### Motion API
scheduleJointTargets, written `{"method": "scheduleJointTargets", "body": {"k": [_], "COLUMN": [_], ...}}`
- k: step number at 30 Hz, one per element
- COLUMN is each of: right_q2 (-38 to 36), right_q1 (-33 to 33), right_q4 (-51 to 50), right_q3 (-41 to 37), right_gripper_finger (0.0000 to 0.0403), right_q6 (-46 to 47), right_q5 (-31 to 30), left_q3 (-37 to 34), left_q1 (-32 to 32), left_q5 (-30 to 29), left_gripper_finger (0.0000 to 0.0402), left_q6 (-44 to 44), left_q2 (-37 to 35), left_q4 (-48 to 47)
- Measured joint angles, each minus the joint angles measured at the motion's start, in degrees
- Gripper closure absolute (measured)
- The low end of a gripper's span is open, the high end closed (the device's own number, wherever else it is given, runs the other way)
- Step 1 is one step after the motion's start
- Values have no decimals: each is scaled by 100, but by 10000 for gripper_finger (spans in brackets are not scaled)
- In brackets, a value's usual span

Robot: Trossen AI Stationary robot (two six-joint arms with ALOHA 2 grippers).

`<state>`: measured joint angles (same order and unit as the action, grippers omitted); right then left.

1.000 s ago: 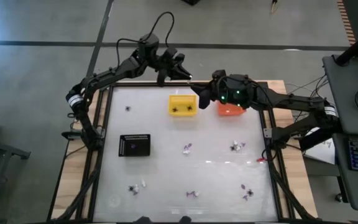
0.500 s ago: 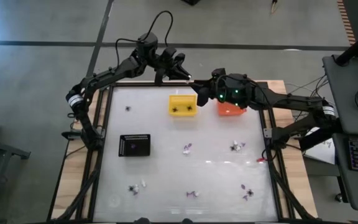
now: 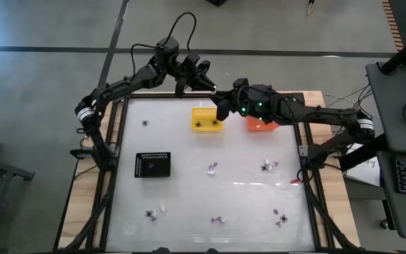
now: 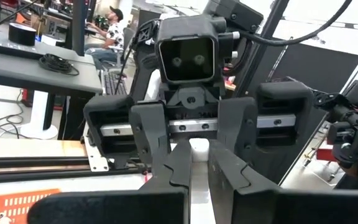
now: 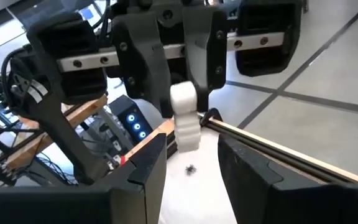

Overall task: Sort Halloween decoration
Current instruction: Put the white skeleton toy into the orange basket

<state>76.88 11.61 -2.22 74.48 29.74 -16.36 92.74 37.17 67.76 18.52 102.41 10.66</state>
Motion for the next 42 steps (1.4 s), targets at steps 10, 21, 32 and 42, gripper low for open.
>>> {"method": "scheduleJointTargets", "body": {"k": [10, 21, 32, 42], "right_q2": [-4, 11, 11, 11], "right_q1": [56, 115, 115, 119], "right_q4": [122, 129, 127, 78], "right_q3": [0, 0, 0, 0], "right_gripper_finger": [290, 340, 387, 389], "right_q6": [-2, -13, -22, -40], "right_q5": [-3, 64, 48, 5], "left_q3": [-25, -30, -32, -8], "left_q1": [0, 0, 0, 0], "left_q5": [73, 46, 20, 22], "left_gripper_finger": [400, 400, 391, 314], "left_q6": [0, -107, -149, -151], "left_q2": [7, 11, 11, 11], "left_q4": [-7, -54, -48, -31]}}
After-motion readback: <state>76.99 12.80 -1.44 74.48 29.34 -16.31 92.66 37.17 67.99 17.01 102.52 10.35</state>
